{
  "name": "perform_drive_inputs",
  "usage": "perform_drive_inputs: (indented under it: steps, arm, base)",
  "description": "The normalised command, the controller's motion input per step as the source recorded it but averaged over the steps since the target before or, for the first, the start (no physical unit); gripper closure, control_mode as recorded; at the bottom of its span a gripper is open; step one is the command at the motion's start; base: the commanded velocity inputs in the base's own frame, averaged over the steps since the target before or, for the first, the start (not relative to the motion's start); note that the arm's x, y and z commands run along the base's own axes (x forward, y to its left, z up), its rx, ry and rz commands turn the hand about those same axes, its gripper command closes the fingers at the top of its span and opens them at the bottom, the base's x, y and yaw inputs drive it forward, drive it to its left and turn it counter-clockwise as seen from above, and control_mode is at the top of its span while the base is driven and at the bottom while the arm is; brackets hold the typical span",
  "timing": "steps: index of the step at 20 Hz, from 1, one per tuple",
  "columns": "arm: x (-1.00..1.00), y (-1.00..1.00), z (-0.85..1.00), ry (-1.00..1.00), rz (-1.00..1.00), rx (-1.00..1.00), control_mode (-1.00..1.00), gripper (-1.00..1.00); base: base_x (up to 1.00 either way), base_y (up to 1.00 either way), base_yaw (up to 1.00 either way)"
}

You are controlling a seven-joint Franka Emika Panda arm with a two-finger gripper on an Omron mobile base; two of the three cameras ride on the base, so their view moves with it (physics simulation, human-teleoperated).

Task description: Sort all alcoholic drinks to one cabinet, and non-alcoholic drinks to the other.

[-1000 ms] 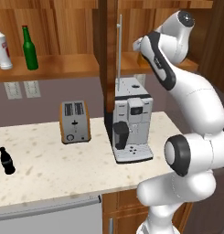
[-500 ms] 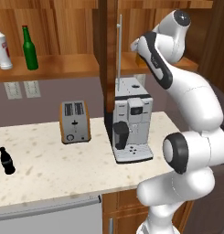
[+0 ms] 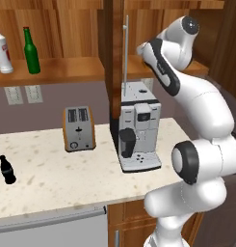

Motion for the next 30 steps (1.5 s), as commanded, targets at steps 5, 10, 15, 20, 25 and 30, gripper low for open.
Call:
perform_drive_inputs:
  steps: [5,10,15,20,25,30]
  arm:
    - [0.37,0.0,-0.18,0.0,0.01,0.0,-1.0,1.0]
    - [0.15,0.0,-0.02,0.0,0.0,0.0,-1.0,-1.0]
    - [0.0,0.0,0.0,0.0,0.0,0.0,-1.0,-1.0]
    - [0.0,0.0,0.0,0.0,0.0,0.0,-1.0,-1.0]
    - [-0.49,0.0,0.0,-0.01,0.0,0.0,-1.0,-1.0]
    - [-0.98,0.0,-0.16,0.0,0.0,0.0,-1.0,-1.0]
  base:
    - [0.0,0.0,0.0]
    - [0.0,0.0,0.0]
    - [0.0,0.0,0.0]
    - [0.0,0.0,0.0]
    - [0.0,0.0,0.0]
    - [0.0,0.0,0.0]
